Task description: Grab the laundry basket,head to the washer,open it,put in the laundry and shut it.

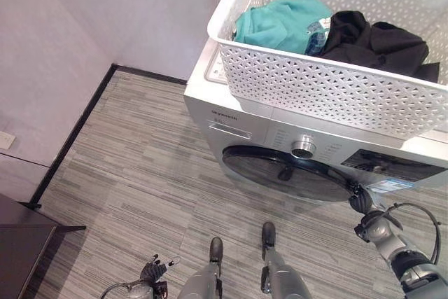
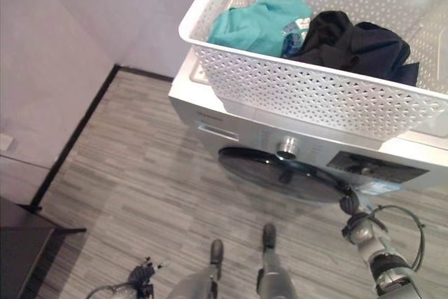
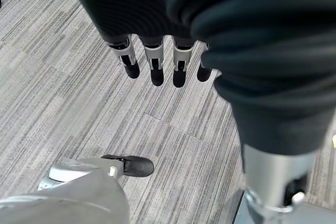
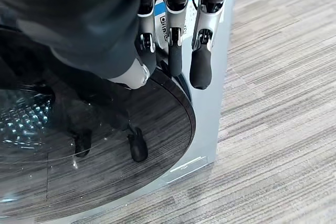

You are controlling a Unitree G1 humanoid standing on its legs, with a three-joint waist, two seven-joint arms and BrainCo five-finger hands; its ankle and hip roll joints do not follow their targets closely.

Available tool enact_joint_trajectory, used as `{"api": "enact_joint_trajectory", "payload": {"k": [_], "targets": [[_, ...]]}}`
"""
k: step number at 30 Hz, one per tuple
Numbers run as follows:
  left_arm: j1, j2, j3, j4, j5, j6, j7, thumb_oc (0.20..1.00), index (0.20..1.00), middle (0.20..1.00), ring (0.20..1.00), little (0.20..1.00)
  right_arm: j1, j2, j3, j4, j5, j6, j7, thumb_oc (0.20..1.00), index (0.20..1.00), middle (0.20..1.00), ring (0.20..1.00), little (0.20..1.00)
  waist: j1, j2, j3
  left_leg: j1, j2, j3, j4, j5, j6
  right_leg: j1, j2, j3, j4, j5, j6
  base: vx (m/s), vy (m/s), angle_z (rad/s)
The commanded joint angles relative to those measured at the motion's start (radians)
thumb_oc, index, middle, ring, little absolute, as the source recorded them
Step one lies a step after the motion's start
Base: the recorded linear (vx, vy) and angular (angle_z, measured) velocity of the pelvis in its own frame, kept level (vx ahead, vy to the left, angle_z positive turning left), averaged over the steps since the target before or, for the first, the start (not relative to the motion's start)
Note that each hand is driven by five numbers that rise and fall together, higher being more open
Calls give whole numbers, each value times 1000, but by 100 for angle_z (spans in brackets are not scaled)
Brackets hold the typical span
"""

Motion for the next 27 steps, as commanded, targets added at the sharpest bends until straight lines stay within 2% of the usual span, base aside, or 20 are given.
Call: {"api": "enact_joint_trajectory", "payload": {"k": [1,8,20,27], "targets": [[-42,25,-41,42,-19,-5,1,1000,1000,1000,1000,1000,-110,177,62,19,174,-79,202,200,200,200,200,200,84,-29,4,-64,-45,9,-16,75,-13,65,-65,19,0,-83,82,3,-12,9],[-43,32,-30,62,-7,4,-10,1000,1000,1000,1000,1000,-107,243,147,-18,159,-92,248,200,200,200,200,200,96,-45,17,-51,-35,13,-16,75,-20,84,-57,9,0,-92,79,2,-7,2],[-58,36,-38,63,-5,10,-12,1000,1000,1000,1000,1000,-105,340,270,22,137,-71,333,200,200,200,200,200,115,-59,31,-45,-32,-8,-16,77,-28,107,-58,-22,0,-102,74,4,-4,3],[-56,39,-33,67,-4,18,-13,1000,1000,1000,1000,1000,-98,388,368,28,49,-63,366,200,200,200,200,200,124,-61,33,-27,-30,-14,-16,72,-27,132,-54,-26,0,-111,69,1,-1,1]]}}
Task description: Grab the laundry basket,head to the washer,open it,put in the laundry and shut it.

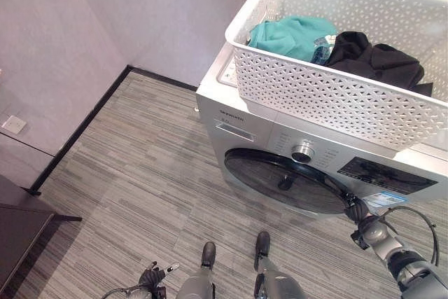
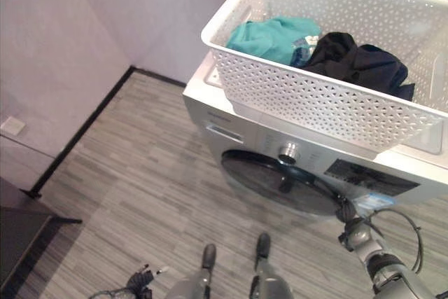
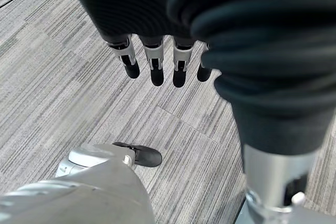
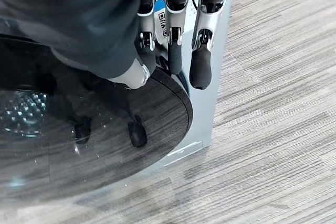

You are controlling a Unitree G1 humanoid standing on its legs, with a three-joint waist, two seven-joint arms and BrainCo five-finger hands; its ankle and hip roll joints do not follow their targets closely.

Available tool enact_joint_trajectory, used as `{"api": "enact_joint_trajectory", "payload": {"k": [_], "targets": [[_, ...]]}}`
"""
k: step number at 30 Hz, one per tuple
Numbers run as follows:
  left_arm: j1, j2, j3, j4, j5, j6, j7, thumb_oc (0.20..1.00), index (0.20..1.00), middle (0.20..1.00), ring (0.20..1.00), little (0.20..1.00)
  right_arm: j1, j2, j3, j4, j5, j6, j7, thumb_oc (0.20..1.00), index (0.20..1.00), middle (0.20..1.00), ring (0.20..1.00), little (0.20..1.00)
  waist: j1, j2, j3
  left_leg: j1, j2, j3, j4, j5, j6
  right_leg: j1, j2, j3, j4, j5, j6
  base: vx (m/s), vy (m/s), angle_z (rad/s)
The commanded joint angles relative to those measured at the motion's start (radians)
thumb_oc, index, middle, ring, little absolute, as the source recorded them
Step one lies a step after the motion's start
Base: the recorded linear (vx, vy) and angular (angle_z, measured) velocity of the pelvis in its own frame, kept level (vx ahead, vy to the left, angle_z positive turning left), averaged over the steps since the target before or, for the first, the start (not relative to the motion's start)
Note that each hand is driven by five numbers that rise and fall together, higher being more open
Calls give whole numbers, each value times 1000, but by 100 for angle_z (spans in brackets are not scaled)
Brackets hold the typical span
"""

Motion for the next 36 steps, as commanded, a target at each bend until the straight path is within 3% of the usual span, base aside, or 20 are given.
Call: {"api": "enact_joint_trajectory", "payload": {"k": [1,7,21,30,34,36], "targets": [[-60,40,-37,30,-6,-2,-6,1000,1000,1000,1000,1000,-52,387,198,-43,-68,-107,283,200,200,200,200,200,82,-30,49,-42,-68,13,-15,60,-5,101,-88,35,0,-102,84,0,0,0],[-59,35,-35,35,-11,7,-9,1000,1000,1000,1000,1000,10,479,301,-5,-137,-97,330,200,200,200,200,200,91,-27,45,-25,-66,-2,-15,56,-6,132,-83,23,0,-120,76,15,-4,4],[-47,20,-9,64,-37,13,-6,1000,1000,1000,1000,1000,115,502,358,-116,-75,-120,374,200,200,200,200,200,83,-31,21,-11,-67,-16,-15,57,-12,163,-81,-3,0,-139,73,8,3,8],[-32,31,2,65,-47,7,1,1000,1000,1000,1000,1000,123,497,348,-71,-154,-117,325,200,200,200,200,200,90,-21,1,-15,-74,-34,-15,59,-13,171,-85,-21,0,-144,75,2,13,11],[-2,53,-26,-38,-76,-15,-15,1000,1000,1000,1000,1000,89,489,312,-30,-173,-111,292,200,200,200,200,200,107,-8,7,-6,-78,-62,-15,65,-6,200,-75,-41,0,-146,64,-15,-1,1],[18,80,-56,-129,-101,-29,-27,1000,1000,1000,1000,1000,43,475,289,-25,-176,-106,268,200,200,200,200,200,119,20,46,-19,-75,-82,-15,86,-4,155,-65,-58,85,-183,44,-158,-13,7]]}}
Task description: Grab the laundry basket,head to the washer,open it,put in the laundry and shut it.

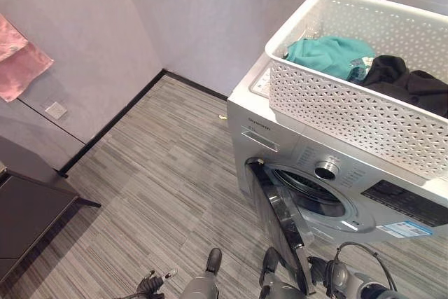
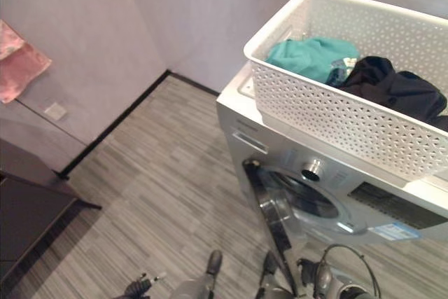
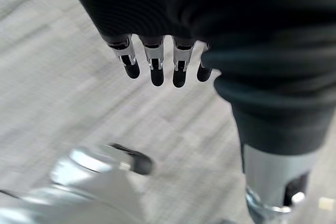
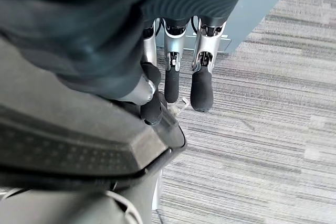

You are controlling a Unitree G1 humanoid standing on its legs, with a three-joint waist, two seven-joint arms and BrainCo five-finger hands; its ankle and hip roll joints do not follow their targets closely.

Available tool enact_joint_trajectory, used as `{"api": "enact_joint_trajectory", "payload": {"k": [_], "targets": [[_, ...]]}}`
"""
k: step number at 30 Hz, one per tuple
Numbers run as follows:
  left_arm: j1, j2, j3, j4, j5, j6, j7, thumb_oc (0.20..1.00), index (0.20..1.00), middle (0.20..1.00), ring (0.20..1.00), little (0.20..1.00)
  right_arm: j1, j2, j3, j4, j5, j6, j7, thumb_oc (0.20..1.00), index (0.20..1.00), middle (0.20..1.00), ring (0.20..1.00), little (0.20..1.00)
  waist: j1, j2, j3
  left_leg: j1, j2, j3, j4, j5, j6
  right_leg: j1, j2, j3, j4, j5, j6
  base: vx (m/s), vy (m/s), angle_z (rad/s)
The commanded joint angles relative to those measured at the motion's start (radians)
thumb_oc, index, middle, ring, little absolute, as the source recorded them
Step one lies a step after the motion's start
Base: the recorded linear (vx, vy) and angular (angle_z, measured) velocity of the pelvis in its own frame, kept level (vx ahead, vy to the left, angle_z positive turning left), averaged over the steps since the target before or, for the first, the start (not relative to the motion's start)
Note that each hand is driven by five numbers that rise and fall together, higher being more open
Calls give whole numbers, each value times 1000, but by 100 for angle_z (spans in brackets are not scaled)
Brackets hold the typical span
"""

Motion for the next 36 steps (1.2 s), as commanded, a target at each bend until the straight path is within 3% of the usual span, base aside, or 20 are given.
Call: {"api": "enact_joint_trajectory", "payload": {"k": [1,4,5,6,7,9,11,13,14,16,17,18,21,22,23,26,28,33,36], "targets": [[-52,85,-77,-14,-59,-37,-21,1000,1000,1000,1000,1000,-102,297,6,-56,-2,-153,-13,200,200,200,200,200,21,-14,71,-55,-81,-24,-15,95,4,75,-64,17,89,-160,71,-185,-25,29],[-42,102,-97,-58,-51,-33,-39,1000,1000,1000,1000,1000,-126,271,-38,-66,11,-150,-41,200,200,200,200,200,10,10,100,-98,-88,26,2,128,-5,61,-77,-28,93,-176,58,-179,13,70],[-54,103,-101,-55,-40,-34,-34,1000,1000,1000,1000,1000,-146,259,-55,-61,10,-150,-58,200,200,200,200,200,-4,10,118,-134,-79,133,59,119,3,56,-95,-51,91,-166,63,-182,53,87],[-67,103,-96,-51,-33,-31,-29,1000,1000,1000,1000,1000,-161,245,-71,-76,11,-150,-68,200,200,200,200,200,-26,0,124,-147,-35,280,94,96,1,58,-112,-65,89,-177,74,-189,73,84],[-81,106,-87,-61,-37,-31,-28,1000,1000,1000,1000,1000,-191,238,-78,-75,16,-142,-72,200,200,200,200,200,-12,-8,137,-164,-19,248,135,81,5,44,-123,-56,96,-163,79,-107,59,75],[-86,117,-83,-86,-37,-39,-20,1000,1000,1000,1000,1000,-229,233,-75,-59,13,-140,-85,200,200,200,200,200,19,-25,161,-180,-63,110,205,38,28,5,-133,-12,122,-126,73,-162,146,84],[-107,118,-81,-46,-52,-39,-14,1000,1000,1000,1000,1000,-240,233,-72,-74,12,-135,-86,200,200,200,200,200,6,-61,179,-192,-72,32,325,-48,24,-12,-156,39,130,-112,73,-50,305,-17],[-125,107,-84,-22,-61,-37,-14,1000,1000,1000,1000,1000,-236,229,-78,-75,15,-133,-89,200,200,200,200,200,-6,-51,176,-139,-82,-8,247,-56,31,4,-157,72,113,-97,90,81,379,-76],[-126,92,-87,0,-56,-35,-12,1000,1000,1000,1000,1000,-227,225,-81,-58,7,-127,-84,416,416,416,416,416,-12,-44,171,-125,-94,9,230,-59,41,5,-178,79,105,-76,103,12,339,-77],[-129,83,-93,21,-40,-37,-11,1000,1000,1000,1000,1000,-230,215,-81,-75,-16,-120,-80,1000,1000,1000,1000,1000,-21,-48,165,-127,-150,21,244,-78,64,-18,-226,127,73,-11,130,2,443,-58],[-129,83,-93,21,-40,-37,-11,1000,1000,1000,1000,1000,-230,216,-81,-75,-16,-120,-80,1000,1000,1000,1000,1000,-21,-48,164,-128,-150,21,243,-77,64,-19,-226,127,73,-11,130,-24,551,-53],[-140,84,-103,26,4,-44,-6,1000,1000,1000,1000,1000,-234,200,-103,-101,-26,-115,-94,1000,1000,1000,1000,1000,-27,-46,151,-138,-179,76,246,-93,85,-41,-267,179,25,57,151,-46,471,-89],[-130,105,-93,0,25,-46,-1,1000,1000,1000,1000,1000,-248,205,-111,-99,-40,-119,-109,1000,1000,1000,1000,1000,-11,-56,120,-144,-173,104,199,-66,107,-18,-207,180,31,-5,135,-55,295,-68],[-130,105,-93,0,25,-46,-1,1000,1000,1000,1000,1000,-248,205,-111,-99,-40,-119,-109,1000,1000,1000,1000,1000,-11,-56,120,-145,-173,104,199,-65,107,-18,-207,180,31,-5,135,18,127,-28],[-98,123,-109,-58,51,-47,-14,1000,1000,1000,1000,1000,-246,218,-110,-78,-46,-123,-111,1000,1000,1000,1000,1000,13,-68,96,-126,-165,120,135,-44,111,20,-165,146,13,-25,137,30,122,-31],[-49,164,-152,-182,97,-51,-38,1000,1000,1000,1000,1000,-249,223,-113,-83,-52,-124,-113,1000,1000,1000,1000,1000,36,-76,82,-96,-163,123,89,-24,117,44,-125,149,17,-44,132,12,96,-31],[-34,178,-166,-221,109,-50,-45,1000,1000,1000,1000,1000,-252,228,-112,-76,-56,-126,-117,1000,1000,1000,1000,1000,43,-78,79,-91,-162,124,82,-22,118,49,-121,143,17,-45,133,6,52,-7],[76,314,-208,-558,88,-53,-128,1000,1000,1000,1000,1000,-260,237,-142,-42,-54,-123,-141,1000,1000,1000,1000,1000,55,-62,70,-39,-161,121,38,-14,120,64,-121,133,1,-38,140,29,13,-1],[99,374,-206,-648,56,-43,-164,1000,1000,1000,1000,1000,-250,243,-148,-25,-47,-121,-144,1000,1000,1000,1000,1000,52,-57,61,-15,-155,113,15,-5,114,73,-114,138,1,-49,138,50,-45,7]]}}
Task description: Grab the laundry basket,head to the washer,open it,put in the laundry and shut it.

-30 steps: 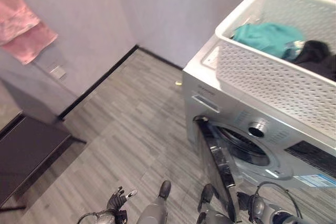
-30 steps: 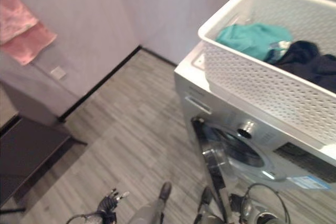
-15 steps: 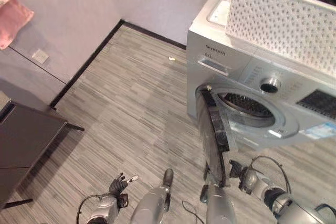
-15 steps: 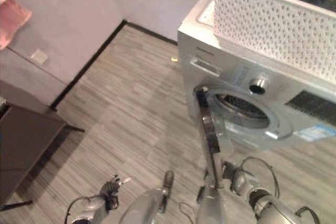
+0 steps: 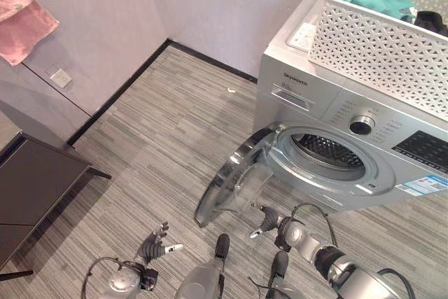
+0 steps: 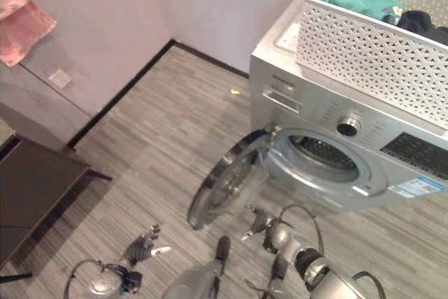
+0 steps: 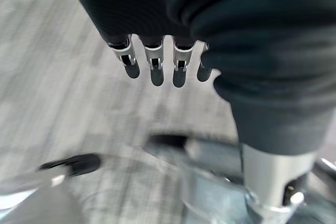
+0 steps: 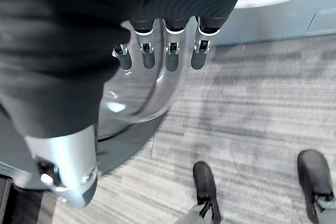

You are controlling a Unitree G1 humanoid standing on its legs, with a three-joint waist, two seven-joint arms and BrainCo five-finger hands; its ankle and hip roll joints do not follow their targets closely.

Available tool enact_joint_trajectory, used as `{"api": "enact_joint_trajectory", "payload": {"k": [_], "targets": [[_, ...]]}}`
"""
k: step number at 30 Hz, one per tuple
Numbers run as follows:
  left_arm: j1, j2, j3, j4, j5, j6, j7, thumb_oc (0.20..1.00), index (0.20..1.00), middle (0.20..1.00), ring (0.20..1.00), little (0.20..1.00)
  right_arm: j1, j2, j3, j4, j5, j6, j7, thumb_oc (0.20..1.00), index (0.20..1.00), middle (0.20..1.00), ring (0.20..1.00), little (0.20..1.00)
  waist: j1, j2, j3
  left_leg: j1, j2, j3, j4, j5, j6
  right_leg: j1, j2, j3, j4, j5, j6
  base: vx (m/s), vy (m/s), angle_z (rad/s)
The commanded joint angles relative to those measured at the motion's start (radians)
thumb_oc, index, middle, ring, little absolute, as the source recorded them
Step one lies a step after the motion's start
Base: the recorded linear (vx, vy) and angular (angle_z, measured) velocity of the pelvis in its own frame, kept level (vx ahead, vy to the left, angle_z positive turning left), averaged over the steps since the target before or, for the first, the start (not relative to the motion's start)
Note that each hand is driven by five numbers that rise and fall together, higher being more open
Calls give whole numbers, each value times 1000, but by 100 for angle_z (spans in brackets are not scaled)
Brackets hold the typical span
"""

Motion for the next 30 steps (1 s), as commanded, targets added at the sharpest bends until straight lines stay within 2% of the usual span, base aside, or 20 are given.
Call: {"api": "enact_joint_trajectory", "payload": {"k": [1,4,9,13,15,20,22,23,24,30], "targets": [[-67,15,-7,52,-24,-19,-52,1000,1000,1000,1000,1000,-15,6,1,-13,23,-29,-15,1000,1000,1000,1000,1000,-8,5,0,-2,-43,-32,14,-53,9,4,17,36,-2,-11,13,53,-66,10],[-97,15,-27,28,-3,-10,-53,1000,1000,1000,1000,1000,39,-9,-17,-36,45,-29,-7,1000,1000,1000,1000,1000,-26,-1,-12,-2,-36,-39,2,-44,-1,6,22,29,-2,-22,9,44,-77,16],[-180,-55,-42,107,96,0,-19,1000,1000,1000,1000,1000,180,-72,-94,-93,109,-28,28,1000,1000,1000,1000,1000,-78,-20,-30,-6,-17,-24,2,-45,-12,5,27,28,-2,-25,9,33,-45,-1],[-264,-146,2,300,172,10,70,1000,1000,1000,1000,1000,329,-109,-238,-126,266,-29,64,1000,1000,1000,1000,1000,-149,-36,-61,23,0,15,2,-59,-16,8,36,63,-2,-21,13,78,5,-10],[-283,-160,9,343,184,12,85,1000,1000,1000,1000,1000,348,-113,-261,-115,282,-32,64,1000,1000,1000,1000,1000,-160,-39,-66,31,3,25,2,-62,-16,9,38,74,-2,-20,13,66,18,-38],[-414,-206,22,643,274,35,145,1000,1000,1000,1000,1000,401,-134,-339,-10,329,-27,78,1000,1000,1000,1000,1000,-218,-66,-85,42,15,75,2,-78,-19,-4,47,123,-2,-7,15,54,15,-38],[-481,-217,15,758,306,43,175,1000,1000,1000,1000,1000,394,-129,-377,35,373,-28,71,1000,1000,1000,1000,1000,-236,-76,-97,23,22,96,2,-76,-26,-23,46,138,-2,2,20,-4,4,-31],[-482,-217,14,760,305,42,176,1000,1000,1000,1000,1000,394,-129,-378,35,373,-28,71,1000,1000,1000,1000,1000,-235,-76,-98,22,22,96,2,-75,-26,-25,46,138,-2,2,20,-30,7,-26],[-533,-217,23,832,303,53,189,1000,1000,1000,1000,1000,391,-133,-404,57,403,-32,65,1000,1000,1000,1000,1000,-255,-85,-107,-14,28,99,2,-62,-38,-49,41,137,-2,7,24,-45,9,-21],[-631,-140,53,919,317,58,203,1000,1000,1000,1000,1000,383,-150,-438,147,429,-31,76,1000,1000,1000,1000,1000,-289,-133,-91,-57,37,117,2,-62,-38,-114,40,171,-2,40,32,-31,19,-9]]}}
